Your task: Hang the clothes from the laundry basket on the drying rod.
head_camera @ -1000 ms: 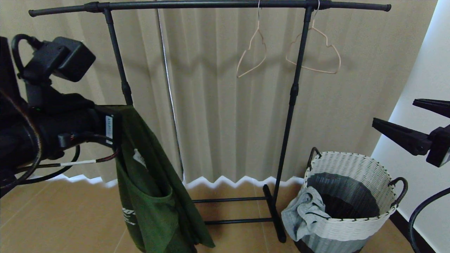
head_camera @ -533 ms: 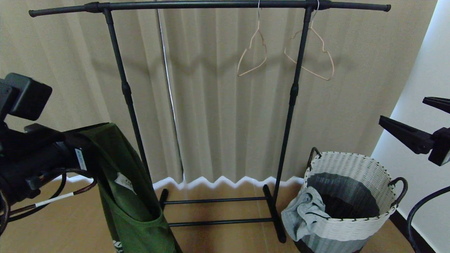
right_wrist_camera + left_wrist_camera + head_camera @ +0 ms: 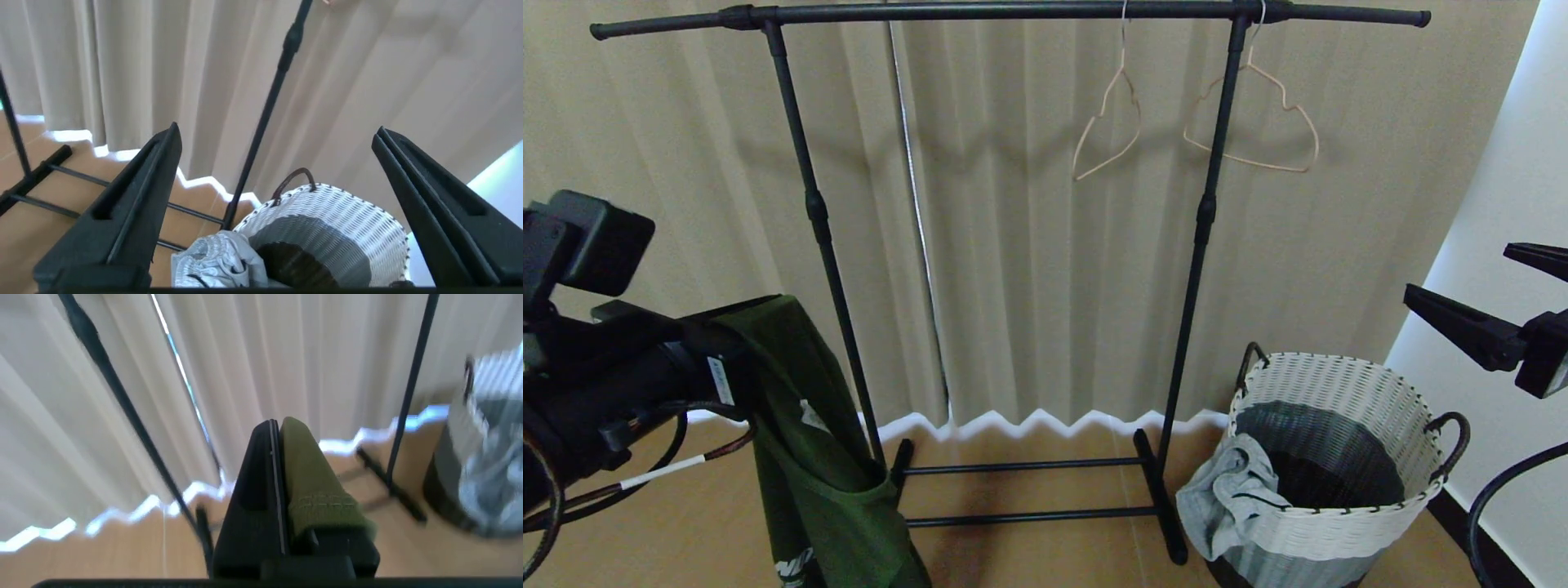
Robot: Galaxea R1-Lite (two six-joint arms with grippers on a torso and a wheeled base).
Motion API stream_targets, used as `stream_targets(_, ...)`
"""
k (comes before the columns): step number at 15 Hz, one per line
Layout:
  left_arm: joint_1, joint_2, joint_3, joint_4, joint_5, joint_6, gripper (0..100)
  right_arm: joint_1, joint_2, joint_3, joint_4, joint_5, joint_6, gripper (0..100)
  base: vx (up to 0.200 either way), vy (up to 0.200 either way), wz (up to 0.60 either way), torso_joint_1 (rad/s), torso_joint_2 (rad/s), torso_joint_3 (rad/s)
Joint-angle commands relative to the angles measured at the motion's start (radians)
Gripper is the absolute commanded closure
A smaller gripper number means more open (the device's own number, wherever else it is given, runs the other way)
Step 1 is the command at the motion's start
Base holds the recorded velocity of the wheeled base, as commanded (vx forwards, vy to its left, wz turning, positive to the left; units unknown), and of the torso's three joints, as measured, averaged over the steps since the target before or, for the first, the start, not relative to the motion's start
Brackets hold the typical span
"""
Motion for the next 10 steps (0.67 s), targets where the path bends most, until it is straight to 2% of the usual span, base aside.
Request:
stream_targets(1,0.0,-0.007,-0.009,-0.017,0.001,-0.001,100,0.0,0.004,0.007,0.001,0.039,0.0,0,0.0,0.0,0.0,0.0,0.0,0.0)
stream_targets(3,0.0,-0.015,-0.008,-0.032,0.001,-0.001,100,-0.005,0.004,0.015,0.001,0.082,-0.002,0,0.0,0.0,0.0,0.0,0.0,0.0)
stream_targets(7,-0.001,-0.02,0.001,-0.03,-0.001,0.0,100,-0.062,0.005,0.021,0.002,0.083,-0.002,0,0.0,0.0,0.0,0.0,0.0,0.0)
stream_targets(10,-0.03,-0.012,0.023,-0.03,-0.001,0.006,100,-0.069,0.005,0.022,0.007,0.085,-0.002,0,0.0,0.0,0.0,0.0,0.0,0.0)
